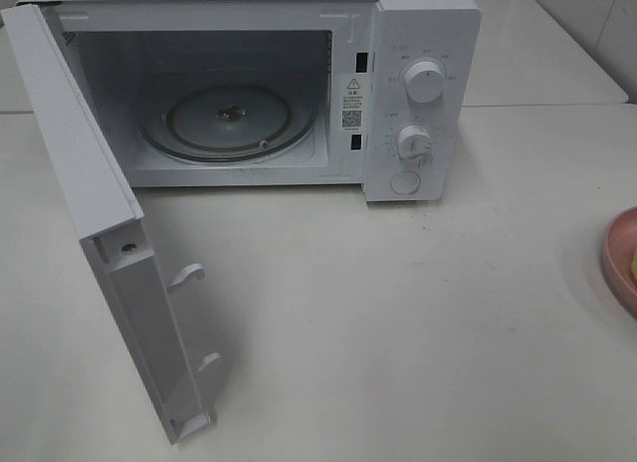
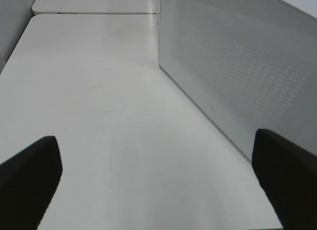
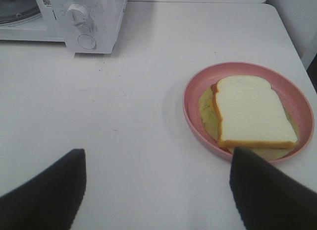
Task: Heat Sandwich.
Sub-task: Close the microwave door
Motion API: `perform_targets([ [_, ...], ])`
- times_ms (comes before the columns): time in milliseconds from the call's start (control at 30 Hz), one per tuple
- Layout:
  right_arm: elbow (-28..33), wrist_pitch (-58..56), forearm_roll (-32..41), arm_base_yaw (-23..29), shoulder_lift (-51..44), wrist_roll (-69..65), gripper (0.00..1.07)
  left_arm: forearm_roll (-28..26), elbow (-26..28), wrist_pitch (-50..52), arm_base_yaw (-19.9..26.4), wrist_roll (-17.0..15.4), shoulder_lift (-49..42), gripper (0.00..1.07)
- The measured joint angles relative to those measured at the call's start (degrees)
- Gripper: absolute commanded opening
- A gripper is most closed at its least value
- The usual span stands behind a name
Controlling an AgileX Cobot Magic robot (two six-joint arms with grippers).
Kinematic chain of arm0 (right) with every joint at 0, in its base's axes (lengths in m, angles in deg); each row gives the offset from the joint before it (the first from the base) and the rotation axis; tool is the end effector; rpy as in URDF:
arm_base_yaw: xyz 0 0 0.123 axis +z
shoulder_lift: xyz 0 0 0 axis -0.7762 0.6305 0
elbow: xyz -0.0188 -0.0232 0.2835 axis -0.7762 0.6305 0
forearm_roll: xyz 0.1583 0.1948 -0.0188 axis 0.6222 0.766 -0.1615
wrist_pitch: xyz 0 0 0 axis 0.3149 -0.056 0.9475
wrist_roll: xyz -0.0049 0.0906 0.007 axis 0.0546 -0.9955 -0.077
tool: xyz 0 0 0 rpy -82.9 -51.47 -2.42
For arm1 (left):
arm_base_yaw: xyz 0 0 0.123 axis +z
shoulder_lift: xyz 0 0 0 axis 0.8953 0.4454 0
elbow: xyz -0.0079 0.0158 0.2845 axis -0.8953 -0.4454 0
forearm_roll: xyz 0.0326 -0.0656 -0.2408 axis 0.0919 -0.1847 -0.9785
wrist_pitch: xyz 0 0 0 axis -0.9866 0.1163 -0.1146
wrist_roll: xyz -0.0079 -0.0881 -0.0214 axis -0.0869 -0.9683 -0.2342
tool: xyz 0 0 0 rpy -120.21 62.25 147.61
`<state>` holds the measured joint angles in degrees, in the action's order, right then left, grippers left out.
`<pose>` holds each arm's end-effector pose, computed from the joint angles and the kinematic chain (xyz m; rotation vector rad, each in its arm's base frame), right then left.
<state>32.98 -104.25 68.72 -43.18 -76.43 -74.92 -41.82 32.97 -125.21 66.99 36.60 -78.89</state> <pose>-0.0047 -0.0077 0.2800 -0.0427 2.0183 0.0372 -0.0037 -0.0112 0.2802 0.0376 2.0002 -0.0688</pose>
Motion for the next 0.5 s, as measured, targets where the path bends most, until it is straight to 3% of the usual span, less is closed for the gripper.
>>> perform_targets([
  [300, 0.0, 0.0, 0.0, 0.0, 0.0, 0.0, 0.76, 0.0, 0.0, 0.0, 0.0, 0.0, 0.0, 1.01],
  [500, 0.0, 0.0, 0.0, 0.0, 0.0, 0.0, 0.76, 0.0, 0.0, 0.0, 0.0, 0.0, 0.0, 0.93],
])
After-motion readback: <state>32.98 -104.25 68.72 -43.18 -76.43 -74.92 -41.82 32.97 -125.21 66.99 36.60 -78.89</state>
